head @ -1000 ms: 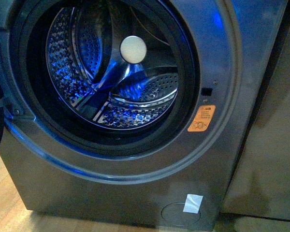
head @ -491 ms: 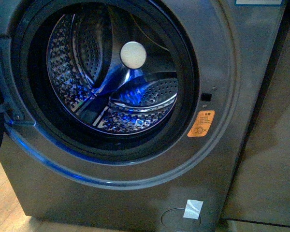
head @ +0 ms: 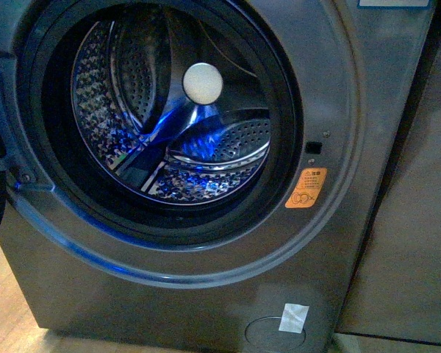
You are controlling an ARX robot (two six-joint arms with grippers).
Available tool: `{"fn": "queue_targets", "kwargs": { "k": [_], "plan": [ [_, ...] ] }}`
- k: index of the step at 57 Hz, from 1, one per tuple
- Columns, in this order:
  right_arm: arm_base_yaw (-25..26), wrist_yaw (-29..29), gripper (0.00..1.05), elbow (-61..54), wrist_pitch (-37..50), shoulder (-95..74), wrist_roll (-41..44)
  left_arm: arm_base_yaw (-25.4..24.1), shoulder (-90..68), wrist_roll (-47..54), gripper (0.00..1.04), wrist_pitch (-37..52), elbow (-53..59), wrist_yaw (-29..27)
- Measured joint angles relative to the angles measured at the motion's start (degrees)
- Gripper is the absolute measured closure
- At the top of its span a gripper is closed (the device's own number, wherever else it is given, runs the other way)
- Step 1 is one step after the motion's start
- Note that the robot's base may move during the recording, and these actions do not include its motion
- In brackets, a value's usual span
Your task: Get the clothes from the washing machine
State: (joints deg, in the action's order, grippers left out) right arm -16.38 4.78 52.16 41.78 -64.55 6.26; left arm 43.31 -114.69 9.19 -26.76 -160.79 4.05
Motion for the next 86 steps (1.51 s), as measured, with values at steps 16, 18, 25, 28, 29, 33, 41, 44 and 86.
{"fn": "queue_targets", "kwargs": {
  "k": [16,18,25,28,29,33,41,44,86],
  "plan": [
    [-2.05,-2.29,0.07,7.58,-1.01,-9.14,-0.04,-0.02,0.0,0.0,0.98,0.0,0.0,-0.42],
    [-2.36,-2.95,0.07,8.57,-1.03,-10.23,-0.04,-0.02,0.0,0.0,0.98,0.0,0.0,-0.46],
    [-2.56,-6.05,0.07,11.96,-0.87,-13.81,0.0,-0.02,-0.02,0.0,0.98,0.0,0.0,-0.59],
    [-2.51,-7.63,0.07,12.61,0.09,-14.78,0.09,-0.02,-0.02,0.0,0.98,0.0,0.0,-0.57],
    [-2.49,-8.22,0.08,12.79,0.57,-15.12,0.09,-0.02,-0.02,0.0,0.98,0.0,0.0,-0.57],
    [-2.4,-9.44,0.18,13.03,1.64,-15.8,0.46,-0.02,-0.02,0.0,0.98,0.0,0.0,-0.55],
    [-2.1,-9.81,0.37,12.74,3.8,-16.09,1.25,-0.02,-0.02,0.0,0.98,0.0,0.0,-0.48],
    [-1.9,-9.88,0.45,11.98,5.18,-15.87,1.53,-0.02,-0.02,0.0,0.98,0.0,0.0,-0.44],
    [20.39,-3.54,0.91,6.51,18.29,-4.28,4.92,0.0,0.02,-0.13,0.07,0.02,-0.07,0.04]
  ]
}}
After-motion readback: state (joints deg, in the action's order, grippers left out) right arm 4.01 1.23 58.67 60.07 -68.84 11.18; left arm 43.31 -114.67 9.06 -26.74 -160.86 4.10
